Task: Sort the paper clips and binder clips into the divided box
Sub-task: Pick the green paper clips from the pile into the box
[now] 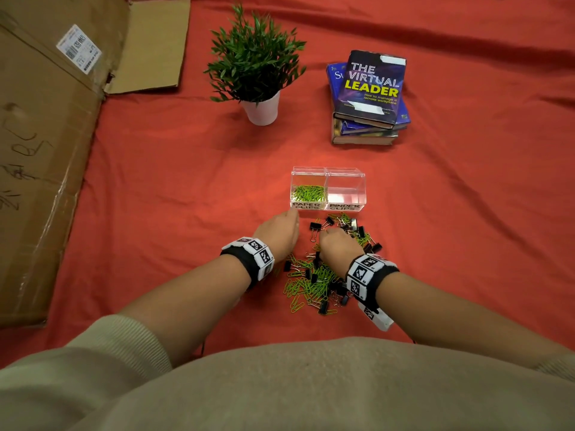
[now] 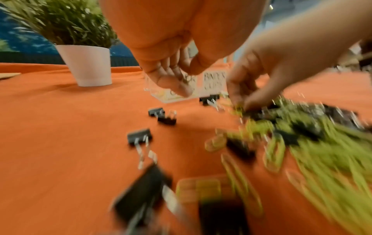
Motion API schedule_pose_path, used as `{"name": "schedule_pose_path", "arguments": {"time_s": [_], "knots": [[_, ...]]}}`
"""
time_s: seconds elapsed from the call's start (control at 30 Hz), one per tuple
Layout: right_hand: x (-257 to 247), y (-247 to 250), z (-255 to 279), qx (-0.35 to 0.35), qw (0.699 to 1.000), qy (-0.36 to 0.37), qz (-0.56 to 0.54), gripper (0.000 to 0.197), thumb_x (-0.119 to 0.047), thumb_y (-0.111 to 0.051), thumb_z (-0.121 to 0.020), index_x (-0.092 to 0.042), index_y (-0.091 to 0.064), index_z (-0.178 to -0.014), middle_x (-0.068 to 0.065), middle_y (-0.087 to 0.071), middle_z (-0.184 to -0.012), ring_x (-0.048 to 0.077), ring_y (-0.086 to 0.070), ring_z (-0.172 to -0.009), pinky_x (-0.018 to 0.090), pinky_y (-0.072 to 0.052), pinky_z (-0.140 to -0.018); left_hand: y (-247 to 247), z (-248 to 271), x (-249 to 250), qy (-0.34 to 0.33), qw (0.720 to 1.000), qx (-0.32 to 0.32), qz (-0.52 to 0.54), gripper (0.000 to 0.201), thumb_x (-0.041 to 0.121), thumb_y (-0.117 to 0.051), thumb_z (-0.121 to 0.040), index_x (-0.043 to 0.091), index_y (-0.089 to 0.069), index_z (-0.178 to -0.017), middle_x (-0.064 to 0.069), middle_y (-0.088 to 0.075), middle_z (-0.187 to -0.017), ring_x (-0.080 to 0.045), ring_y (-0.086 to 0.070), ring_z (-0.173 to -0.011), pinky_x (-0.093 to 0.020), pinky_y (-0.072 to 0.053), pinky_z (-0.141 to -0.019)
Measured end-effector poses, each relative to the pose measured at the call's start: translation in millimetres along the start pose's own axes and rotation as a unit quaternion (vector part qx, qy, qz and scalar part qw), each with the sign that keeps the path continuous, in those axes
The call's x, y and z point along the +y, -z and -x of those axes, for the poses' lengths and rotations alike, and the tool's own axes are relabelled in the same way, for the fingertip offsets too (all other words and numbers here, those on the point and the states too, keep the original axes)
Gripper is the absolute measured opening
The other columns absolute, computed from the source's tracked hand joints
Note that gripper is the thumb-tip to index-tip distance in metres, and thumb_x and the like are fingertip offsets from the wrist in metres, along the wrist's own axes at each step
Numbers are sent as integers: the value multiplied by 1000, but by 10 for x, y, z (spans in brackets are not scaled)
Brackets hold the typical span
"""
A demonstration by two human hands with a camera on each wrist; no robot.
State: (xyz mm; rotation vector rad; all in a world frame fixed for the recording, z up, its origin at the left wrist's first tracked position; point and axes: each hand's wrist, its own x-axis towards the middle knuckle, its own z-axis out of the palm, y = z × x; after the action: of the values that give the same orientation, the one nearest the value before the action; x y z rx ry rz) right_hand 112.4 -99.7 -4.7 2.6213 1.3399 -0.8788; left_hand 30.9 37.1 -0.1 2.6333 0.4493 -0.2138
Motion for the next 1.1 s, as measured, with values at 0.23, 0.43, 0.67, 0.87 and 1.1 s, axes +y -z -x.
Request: {"name": "schedule_pose_path", "arguments": {"time_s": [0.23,0.43,0.67,0.87,1.1], "knots": [[128,188,5,-7,983,-33,-179,17,-15,-54,-87,0,-63,-86,9,-62,-77,26,-65,-76,34,-53,-69,403,-525,147,28,994,43,93,13,9,-41,-95,6,-53,-101,-14,-61,-102,-30,-57,-90,-38,-47,-79],[221,702,-166,62,930,-51,-358,19,-16,-56,-91,-7,-61,-75,2,-57,-61,11,-51,-49,20,-45,-48,404,-539,90,12,995,48,87,18,5,-49,-90,7,-56,-107,-11,-56,-113,-26,-55,-101,-33,-43,-87],[78,1019,-509,117,972,-50,-197,16,-11,-57,-86,1,-63,-77,17,-65,-76,25,-58,-68,25,-44,-53,217,65,-170,42,997,-32,58,16,9,-52,-86,13,-62,-97,-7,-61,-104,-24,-59,-97,-28,-44,-82],[-83,783,-419,144,987,31,-61,31,-21,-59,-88,-3,-60,-113,15,-54,-117,29,-57,-105,38,-49,-91,114,447,-429,50,986,-159,-14,19,21,-63,-82,15,-62,-100,-5,-64,-106,-25,-61,-98,-31,-48,-79],[-341,-45,-2,-2,995,104,10,23,-22,-53,-88,-7,-61,-103,9,-55,-103,26,-56,-98,35,-51,-80,-149,637,-297,58,991,-96,-77,50,44,-66,-81,8,-53,-112,-11,-53,-118,-30,-55,-109,-40,-48,-86]]}}
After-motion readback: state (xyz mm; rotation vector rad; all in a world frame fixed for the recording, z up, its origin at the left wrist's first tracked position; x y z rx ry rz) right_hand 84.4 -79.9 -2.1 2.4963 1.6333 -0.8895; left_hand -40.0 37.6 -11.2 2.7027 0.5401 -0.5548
